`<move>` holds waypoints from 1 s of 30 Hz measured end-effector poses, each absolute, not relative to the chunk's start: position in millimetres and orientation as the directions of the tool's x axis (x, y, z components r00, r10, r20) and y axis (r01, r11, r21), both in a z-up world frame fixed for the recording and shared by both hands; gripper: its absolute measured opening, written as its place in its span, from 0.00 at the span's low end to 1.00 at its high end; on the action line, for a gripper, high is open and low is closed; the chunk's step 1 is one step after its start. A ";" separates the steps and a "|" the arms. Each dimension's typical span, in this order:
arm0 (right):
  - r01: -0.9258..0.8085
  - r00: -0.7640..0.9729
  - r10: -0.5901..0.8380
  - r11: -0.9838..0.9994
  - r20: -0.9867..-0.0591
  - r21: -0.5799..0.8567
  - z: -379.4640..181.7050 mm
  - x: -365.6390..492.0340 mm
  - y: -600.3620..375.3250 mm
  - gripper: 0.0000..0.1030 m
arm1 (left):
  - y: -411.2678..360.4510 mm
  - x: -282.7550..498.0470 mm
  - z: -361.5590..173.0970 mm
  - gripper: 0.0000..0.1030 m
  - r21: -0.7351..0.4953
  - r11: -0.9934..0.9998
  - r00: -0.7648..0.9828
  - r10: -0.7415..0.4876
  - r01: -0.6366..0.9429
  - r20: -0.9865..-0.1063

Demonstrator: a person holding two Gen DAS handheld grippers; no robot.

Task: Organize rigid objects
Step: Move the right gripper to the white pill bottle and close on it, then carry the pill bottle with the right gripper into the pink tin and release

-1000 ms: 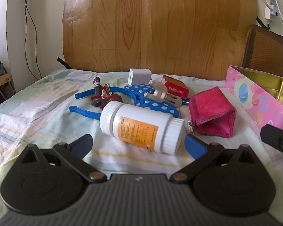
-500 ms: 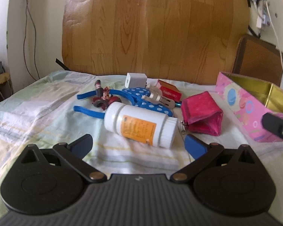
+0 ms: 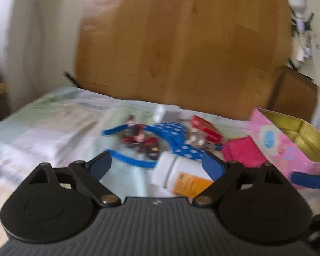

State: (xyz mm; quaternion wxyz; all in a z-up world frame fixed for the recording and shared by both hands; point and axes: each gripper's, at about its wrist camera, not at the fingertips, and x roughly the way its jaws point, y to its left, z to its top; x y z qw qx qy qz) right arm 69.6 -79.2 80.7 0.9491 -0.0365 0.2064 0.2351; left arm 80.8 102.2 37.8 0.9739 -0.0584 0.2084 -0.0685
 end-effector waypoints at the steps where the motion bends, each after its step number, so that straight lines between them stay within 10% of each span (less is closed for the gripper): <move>1: -0.479 0.790 0.437 0.878 -0.430 0.010 79.9 74.1 -72.1 0.82 | 101.8 88.0 36.2 0.90 -0.149 0.979 0.894 -0.187 0.137 -0.408; 11: -0.581 0.691 0.453 0.812 -0.563 -0.060 62.0 124.8 -21.9 0.81 | 92.6 120.6 18.0 0.90 -0.169 0.972 0.851 -0.226 0.165 -0.474; 15: -0.615 0.651 0.460 0.786 -0.605 -0.064 52.6 136.8 -12.3 0.58 | 89.3 121.0 17.4 0.86 -0.189 0.966 0.847 -0.245 0.175 -0.472; 30: -0.609 0.654 0.478 0.792 -0.586 -0.034 57.2 96.2 -59.5 0.54 | 50.0 93.2 21.3 0.73 -0.248 0.939 0.814 -0.333 0.239 -0.475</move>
